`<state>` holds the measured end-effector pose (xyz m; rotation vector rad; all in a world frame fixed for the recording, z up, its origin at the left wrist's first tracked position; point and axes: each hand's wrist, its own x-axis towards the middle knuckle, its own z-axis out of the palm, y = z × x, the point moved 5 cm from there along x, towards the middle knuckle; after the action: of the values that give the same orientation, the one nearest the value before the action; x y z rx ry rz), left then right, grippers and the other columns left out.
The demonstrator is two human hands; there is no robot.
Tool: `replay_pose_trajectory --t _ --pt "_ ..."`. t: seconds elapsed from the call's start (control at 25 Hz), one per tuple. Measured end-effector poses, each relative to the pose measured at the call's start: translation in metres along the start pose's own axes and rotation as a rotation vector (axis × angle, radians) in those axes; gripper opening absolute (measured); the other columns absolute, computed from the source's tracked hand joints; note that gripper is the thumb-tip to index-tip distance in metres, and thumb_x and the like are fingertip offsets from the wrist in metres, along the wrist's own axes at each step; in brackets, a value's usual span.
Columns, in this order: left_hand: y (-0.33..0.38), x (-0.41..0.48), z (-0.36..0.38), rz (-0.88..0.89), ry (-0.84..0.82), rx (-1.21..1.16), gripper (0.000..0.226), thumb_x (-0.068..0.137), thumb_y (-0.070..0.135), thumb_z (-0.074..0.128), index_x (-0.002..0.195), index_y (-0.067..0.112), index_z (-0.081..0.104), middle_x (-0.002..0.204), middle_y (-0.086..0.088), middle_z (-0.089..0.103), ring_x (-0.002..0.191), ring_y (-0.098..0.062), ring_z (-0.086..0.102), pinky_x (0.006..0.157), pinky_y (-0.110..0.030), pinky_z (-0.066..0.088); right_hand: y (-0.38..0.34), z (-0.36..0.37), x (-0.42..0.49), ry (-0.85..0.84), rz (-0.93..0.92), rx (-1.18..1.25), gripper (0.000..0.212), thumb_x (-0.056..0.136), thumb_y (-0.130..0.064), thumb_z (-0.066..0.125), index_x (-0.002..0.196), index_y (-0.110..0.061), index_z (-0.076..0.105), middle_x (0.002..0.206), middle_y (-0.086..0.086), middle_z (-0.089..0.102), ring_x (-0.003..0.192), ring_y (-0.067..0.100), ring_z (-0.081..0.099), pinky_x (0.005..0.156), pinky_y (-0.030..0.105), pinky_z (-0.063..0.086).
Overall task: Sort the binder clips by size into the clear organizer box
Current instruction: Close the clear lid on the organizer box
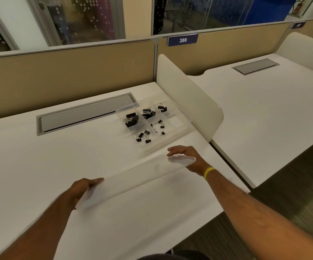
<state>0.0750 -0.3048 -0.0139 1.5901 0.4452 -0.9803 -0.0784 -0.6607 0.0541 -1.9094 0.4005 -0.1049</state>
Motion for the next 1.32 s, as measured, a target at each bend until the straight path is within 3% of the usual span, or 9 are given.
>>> replay_pose_trajectory --t 0.32,0.4,0.52,0.68,0.88,1.0,1.12,1.24,1.32 --pt "0.019 -0.016 -0.031 0.058 -0.120 -0.375 0.021 0.089 0.002 0.053 0.110 0.002 0.058 0.123 -0.020 0.059 0.107 -0.035 0.060 0.099 -0.044 0.047 -0.055 0.051 0.049 0.000 -0.062 0.119 0.016 0.081 -0.014 0.076 0.097 -0.016 0.074 0.103 -0.001 0.074 0.103 0.010 0.067 0.095 0.026 0.050" --pt "0.032 -0.018 -0.038 0.130 -0.091 -0.478 0.016 0.090 0.016 0.052 0.104 0.013 0.059 0.118 -0.014 0.058 0.108 -0.038 0.056 0.105 -0.054 0.037 -0.064 0.057 0.062 0.026 -0.054 0.203 0.017 0.080 -0.011 0.076 0.097 -0.011 0.072 0.103 0.006 0.073 0.100 0.016 0.068 0.097 0.035 0.053" --pt "0.046 -0.014 -0.045 0.108 -0.038 -0.487 0.046 0.090 0.043 0.046 0.124 0.016 0.060 0.095 -0.007 0.057 0.091 -0.022 0.054 0.097 -0.041 0.034 -0.074 0.063 0.079 0.042 -0.067 0.265 0.013 0.084 -0.013 0.074 0.093 -0.005 0.068 0.093 0.018 0.071 0.087 0.029 0.067 0.086 0.049 0.054" --pt "0.054 -0.002 -0.038 0.163 0.015 -0.396 0.077 0.092 0.071 0.018 0.130 0.015 0.057 0.124 -0.005 0.060 0.121 -0.021 0.047 0.114 -0.046 0.022 -0.082 0.073 0.098 0.073 -0.010 0.324 0.018 0.091 -0.011 0.064 0.107 -0.003 0.061 0.091 0.026 0.065 0.079 0.034 0.067 0.060 0.024 0.054" --pt "0.062 0.013 -0.017 0.269 0.122 -0.406 0.054 0.101 0.047 0.035 0.140 0.009 0.042 0.127 -0.016 0.060 0.111 -0.032 0.060 0.096 -0.042 0.046 -0.075 0.066 0.131 0.154 0.057 0.210 0.037 0.089 -0.008 0.066 0.123 -0.018 0.057 0.084 0.005 0.059 0.067 0.016 0.066 0.063 0.033 0.058" --pt "0.072 0.020 0.007 0.315 0.115 -0.350 0.046 0.102 0.029 0.045 0.144 0.013 0.033 0.131 -0.022 0.055 0.111 -0.035 0.059 0.091 -0.043 0.048 -0.067 0.041 0.151 0.229 0.042 0.042 0.034 0.085 -0.017 0.071 0.117 -0.023 0.059 0.102 0.007 0.065 0.087 0.021 0.066 0.083 0.042 0.057" --pt "0.087 0.027 0.042 0.326 0.082 -0.243 0.056 0.101 0.019 0.047 0.151 0.015 0.021 0.136 -0.021 0.051 0.113 -0.033 0.057 0.096 -0.044 0.047 -0.058 0.009 0.170 0.266 0.063 -0.114 0.045 0.086 -0.019 0.070 0.129 -0.011 0.056 0.116 0.002 0.062 0.102 0.016 0.058 0.091 0.030 0.051" --pt "0.101 0.038 0.079 0.344 0.085 -0.095 0.062 0.100 0.015 0.050 0.152 0.014 0.016 0.145 -0.014 0.044 0.124 -0.031 0.052 0.104 -0.045 0.043 -0.046 -0.025 0.188 0.270 0.102 -0.194 0.041 0.087 -0.022 0.070 0.123 -0.005 0.061 0.112 0.008 0.065 0.091 0.019 0.065 0.073 0.017 0.048" --pt "0.110 0.042 0.102 0.364 0.100 0.005 0.064 0.099 0.017 0.052 0.152 0.015 0.016 0.153 -0.010 0.036 0.133 -0.029 0.044 0.110 -0.043 0.038 -0.036 -0.046 0.199 0.289 0.128 -0.256 0.037 0.085 -0.023 0.072 0.116 -0.004 0.064 0.107 0.008 0.066 0.097 0.023 0.064 0.077 0.021 0.045"
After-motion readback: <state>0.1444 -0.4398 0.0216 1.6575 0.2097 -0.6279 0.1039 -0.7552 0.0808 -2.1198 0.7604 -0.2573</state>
